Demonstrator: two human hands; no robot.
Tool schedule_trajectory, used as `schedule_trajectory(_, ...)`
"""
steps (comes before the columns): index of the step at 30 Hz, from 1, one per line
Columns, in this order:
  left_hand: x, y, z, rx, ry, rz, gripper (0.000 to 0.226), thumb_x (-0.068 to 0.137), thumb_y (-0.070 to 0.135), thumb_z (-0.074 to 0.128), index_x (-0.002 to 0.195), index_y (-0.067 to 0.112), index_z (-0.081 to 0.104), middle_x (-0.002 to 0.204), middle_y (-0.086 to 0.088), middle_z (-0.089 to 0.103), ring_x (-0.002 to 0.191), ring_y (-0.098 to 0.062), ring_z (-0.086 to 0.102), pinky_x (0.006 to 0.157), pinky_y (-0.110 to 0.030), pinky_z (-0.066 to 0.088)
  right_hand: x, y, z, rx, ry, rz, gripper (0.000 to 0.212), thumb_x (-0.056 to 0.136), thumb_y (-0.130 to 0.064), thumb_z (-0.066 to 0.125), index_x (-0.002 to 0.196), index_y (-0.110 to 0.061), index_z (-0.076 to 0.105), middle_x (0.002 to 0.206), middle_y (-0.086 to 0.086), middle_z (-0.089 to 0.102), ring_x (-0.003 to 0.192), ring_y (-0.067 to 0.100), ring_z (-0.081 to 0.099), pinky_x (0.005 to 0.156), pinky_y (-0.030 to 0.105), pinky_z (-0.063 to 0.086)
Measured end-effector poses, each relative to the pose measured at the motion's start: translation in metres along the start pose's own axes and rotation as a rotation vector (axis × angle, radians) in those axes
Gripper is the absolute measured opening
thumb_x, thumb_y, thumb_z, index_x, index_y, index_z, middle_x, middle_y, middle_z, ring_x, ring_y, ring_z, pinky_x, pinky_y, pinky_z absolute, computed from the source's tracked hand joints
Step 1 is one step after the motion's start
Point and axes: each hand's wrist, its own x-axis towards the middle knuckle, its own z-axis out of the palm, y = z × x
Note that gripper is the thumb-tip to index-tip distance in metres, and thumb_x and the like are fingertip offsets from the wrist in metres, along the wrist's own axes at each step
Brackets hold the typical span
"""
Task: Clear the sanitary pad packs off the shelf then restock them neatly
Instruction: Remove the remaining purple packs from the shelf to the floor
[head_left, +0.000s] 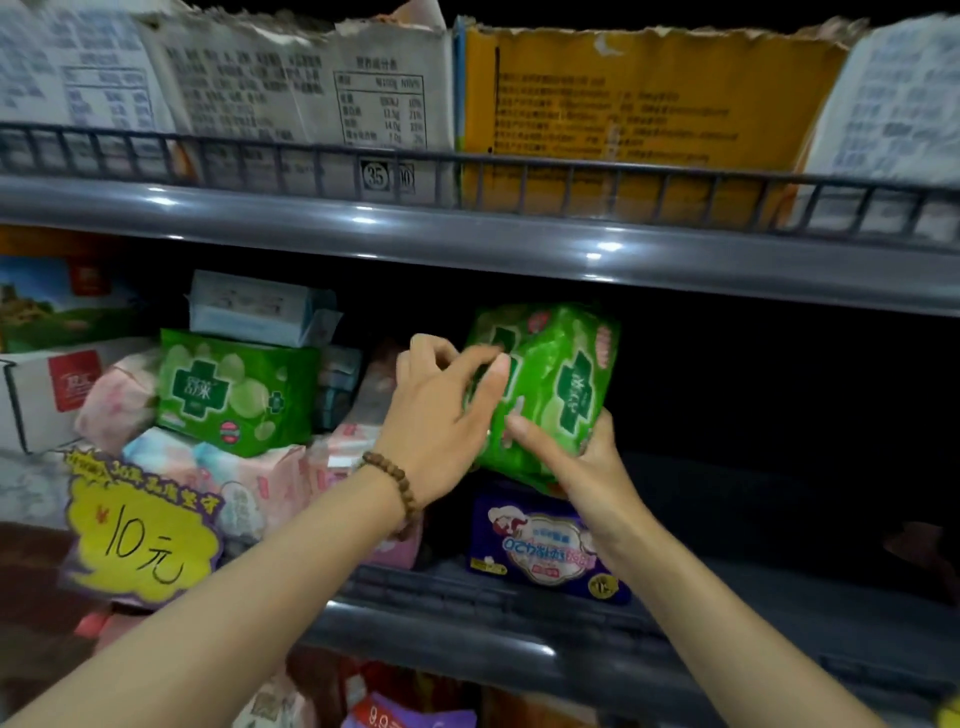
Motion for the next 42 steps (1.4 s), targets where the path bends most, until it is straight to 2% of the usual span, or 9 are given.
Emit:
schedule_trajectory(4,-0.029,-0.004,-0.003,-0.311,-0.144,-0.083,0.031,0.085,0.068,0.040,0.107,0.049,0.048,0.143,-0.001,0.029,0.140,-0.011,0.016,0.116,-0.037,0.020,-0.032,-0.001,-0.016,-0.044,-0.052,0.179,0.088,0.056,-0.054,0.080,0.130,-0.032,0.039,0.117,-0.008,0.064,0.103,0.013,0.065,0.095,0.041,0.052)
schedule_trajectory(8,-0.051,0.000,-0.021,-0.502,-0.022,-0.339,0.069,0.073,0.055,0.070,0.131,0.034,0.037,0.134,0.006,0.042,0.122,-0.009,0.044,0.097,-0.027,0.040,-0.063,0.000,-0.038,-0.052,-0.275,0.279,0.070,0.059,-0.050,0.076,0.123,-0.033,0.052,0.115,-0.004,0.069,0.103,0.017,0.068,0.083,0.035,0.054)
schedule_trajectory(10,-0.067,-0.002,-0.036,-0.598,-0.235,-0.510,0.074,0.065,0.050,0.073,0.130,0.029,0.046,0.127,0.001,0.056,0.108,-0.012,0.059,0.084,-0.023,0.050,-0.080,0.004,-0.046,-0.018,-0.369,0.331,0.067,0.060,-0.043,0.074,0.123,-0.031,0.057,0.118,0.001,0.069,0.107,0.022,0.066,0.087,0.039,0.053)
schedule_trajectory(13,-0.101,-0.016,-0.049,-0.585,-0.700,-0.538,0.065,0.064,0.053,0.079,0.119,0.024,0.059,0.116,-0.002,0.068,0.101,-0.016,0.067,0.089,-0.032,0.054,-0.107,0.020,-0.053,0.003,-0.412,0.425,0.065,0.062,-0.047,0.072,0.123,-0.029,0.060,0.123,0.005,0.066,0.109,0.022,0.064,0.088,0.038,0.051)
schedule_trajectory(16,-0.147,-0.036,-0.046,-0.632,-0.907,-0.625,0.067,0.063,0.050,0.073,0.123,0.025,0.056,0.117,0.001,0.068,0.109,-0.021,0.064,0.095,-0.043,0.049,-0.131,0.049,-0.050,0.039,-0.321,0.528,0.063,0.066,-0.045,0.072,0.124,-0.024,0.060,0.119,0.006,0.068,0.105,0.020,0.064,0.085,0.036,0.050)
schedule_trajectory(21,-0.234,-0.072,-0.024,-0.766,-0.831,-0.897,0.066,0.059,0.054,0.080,0.115,0.025,0.060,0.113,-0.002,0.070,0.100,-0.021,0.068,0.083,-0.040,0.057,-0.189,0.116,-0.016,0.089,-0.143,0.606,0.060,0.059,-0.046,0.077,0.113,-0.024,0.061,0.105,-0.001,0.072,0.095,0.016,0.066,0.097,0.043,0.047)
schedule_trajectory(28,-0.358,-0.109,0.001,-0.746,-1.031,-1.287,0.065,0.064,0.058,0.075,0.119,0.028,0.057,0.114,0.000,0.069,0.102,-0.018,0.066,0.087,-0.043,0.054,-0.290,0.210,0.023,0.009,-0.179,0.872,0.073,0.065,-0.057,0.072,0.129,-0.029,0.051,0.118,-0.004,0.068,0.104,0.016,0.067,0.098,0.041,0.050)
schedule_trajectory(33,-0.399,-0.122,0.020,-0.568,-1.399,-1.317,0.064,0.079,0.068,0.053,0.130,0.029,0.049,0.133,0.005,0.056,0.120,-0.017,0.055,0.094,-0.040,0.051,-0.341,0.255,0.028,-0.001,-0.165,1.024,0.051,0.084,-0.044,0.066,0.130,-0.027,0.051,0.123,-0.004,0.065,0.111,0.016,0.063,0.103,0.042,0.046)
schedule_trajectory(42,-0.450,-0.134,0.060,-0.413,-1.269,-1.312,0.042,0.088,0.056,0.052,0.113,0.023,0.055,0.128,-0.004,0.059,0.116,-0.025,0.057,0.103,-0.042,0.045,-0.362,0.299,0.041,-0.145,0.086,1.063,0.044,0.093,-0.028,0.061,0.133,-0.015,0.048,0.127,0.005,0.059,0.117,0.025,0.057,0.100,0.035,0.046)
